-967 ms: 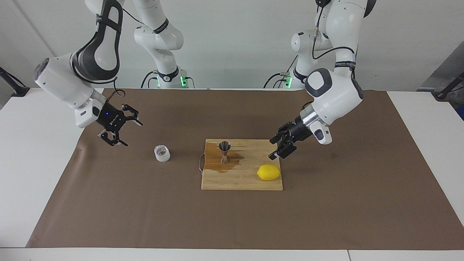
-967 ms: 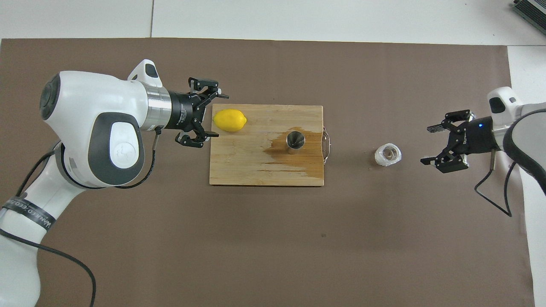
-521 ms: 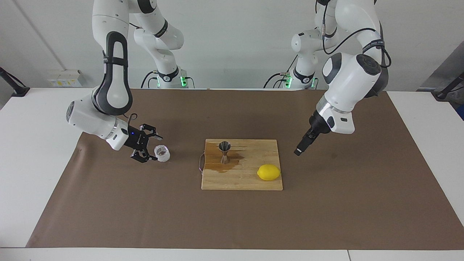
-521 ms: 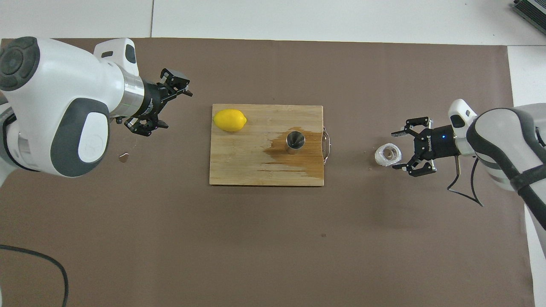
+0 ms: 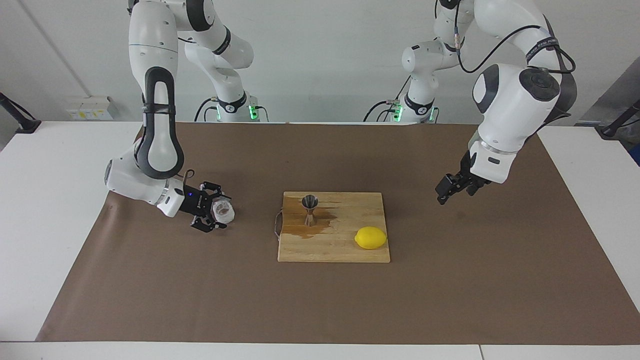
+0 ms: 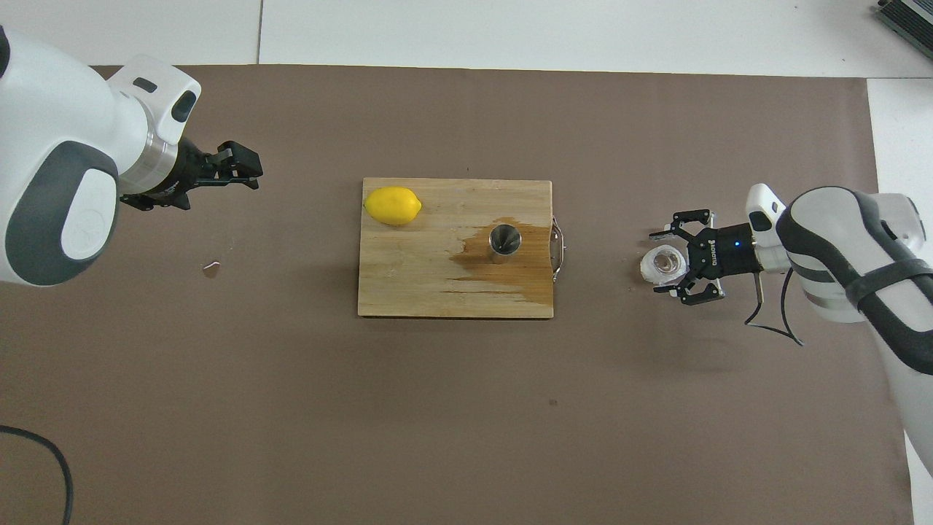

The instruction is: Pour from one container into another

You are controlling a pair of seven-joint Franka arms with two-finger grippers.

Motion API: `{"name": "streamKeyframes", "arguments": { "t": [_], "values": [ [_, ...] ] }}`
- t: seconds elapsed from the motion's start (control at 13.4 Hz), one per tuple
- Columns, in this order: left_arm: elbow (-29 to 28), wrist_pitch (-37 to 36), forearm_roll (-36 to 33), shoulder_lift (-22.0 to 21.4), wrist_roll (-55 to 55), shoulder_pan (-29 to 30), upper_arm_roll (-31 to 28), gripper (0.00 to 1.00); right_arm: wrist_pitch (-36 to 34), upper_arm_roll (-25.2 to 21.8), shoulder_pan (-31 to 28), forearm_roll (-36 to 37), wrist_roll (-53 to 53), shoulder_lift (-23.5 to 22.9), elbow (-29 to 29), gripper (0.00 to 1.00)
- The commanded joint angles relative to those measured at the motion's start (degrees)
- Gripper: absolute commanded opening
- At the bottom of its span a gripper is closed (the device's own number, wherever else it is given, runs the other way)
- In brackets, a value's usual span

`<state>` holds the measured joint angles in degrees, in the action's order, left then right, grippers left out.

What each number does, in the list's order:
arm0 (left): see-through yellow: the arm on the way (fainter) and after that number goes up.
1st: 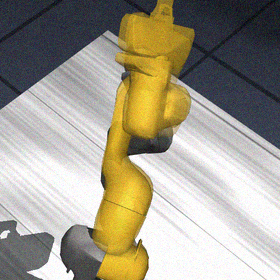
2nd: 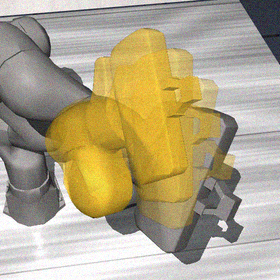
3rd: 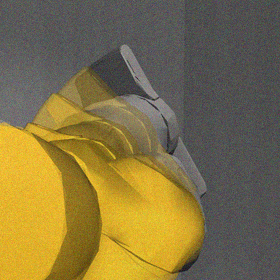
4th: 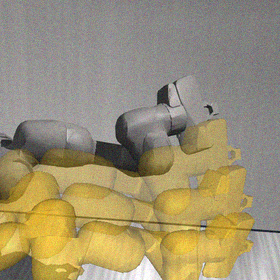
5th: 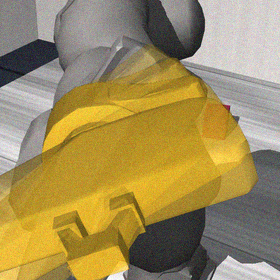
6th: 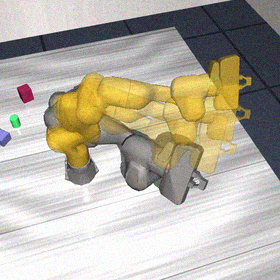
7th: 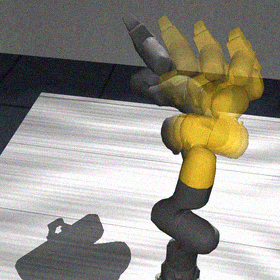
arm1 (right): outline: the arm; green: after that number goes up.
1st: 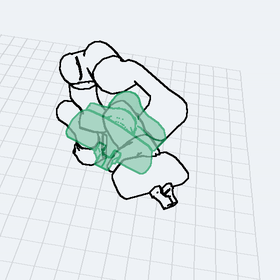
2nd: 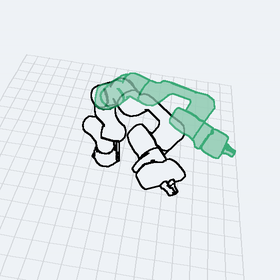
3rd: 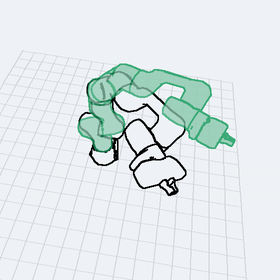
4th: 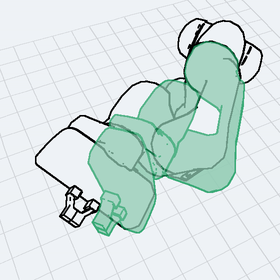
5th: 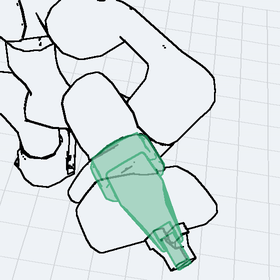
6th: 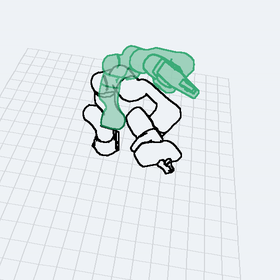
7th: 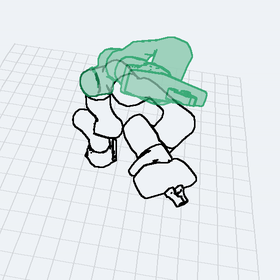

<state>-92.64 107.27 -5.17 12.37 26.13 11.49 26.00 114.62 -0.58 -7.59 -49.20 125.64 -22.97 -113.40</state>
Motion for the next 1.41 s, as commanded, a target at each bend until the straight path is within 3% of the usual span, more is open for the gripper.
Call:
{"name": "streamKeyframes", "arguments": {
  "t": [0.0, 0.37, 0.52, 0.6, 0.74, 0.97, 1.34],
  "values": [
    [0.09, -3.98, -1.77, -2.70, -9.12, 0.37, -1.38, 1.00, 0.78, 0.23, -0.50, -2.04, 2.41, 0.12, -1.12, 1.00],
    [0.17, -8.72, -0.63, -6.92, -16.01, 2.75, -2.88, 1.00, 3.16, 0.32, -0.94, -2.04, 2.85, 0.38, -2.88, 1.00],
    [1.66, -11.71, 1.56, -8.32, -16.46, 0.39, -4.98, 1.00, 3.07, 0.23, -0.94, -2.04, 2.85, 0.38, -2.88, 0.50],
    [1.50, -13.03, 1.57, -9.37, -16.55, -3.02, -8.65, 1.00, 3.07, 0.32, -1.03, -1.95, 2.85, 0.38, -2.62, 0.37],
    [-0.08, -13.31, 1.83, -12.10, -19.95, -8.40, -14.81, 1.00, 2.81, 0.40, -0.76, -2.22, 2.51, 0.38, -2.35, 0.35],
    [-0.17, -16.46, 4.47, -14.04, -26.03, -7.72, -15.89, 1.00, 2.01, 1.28, 0.55, -4.24, -1.00, 1.34, -1.13, 0.35],
    [-2.28, -17.79, 4.82, -15.45, -25.95, -8.33, -16.24, 1.00, 3.16, 1.90, 7.74, 0.59, -22.94, 7.23, 2.91, 0.35]
  ]
}}
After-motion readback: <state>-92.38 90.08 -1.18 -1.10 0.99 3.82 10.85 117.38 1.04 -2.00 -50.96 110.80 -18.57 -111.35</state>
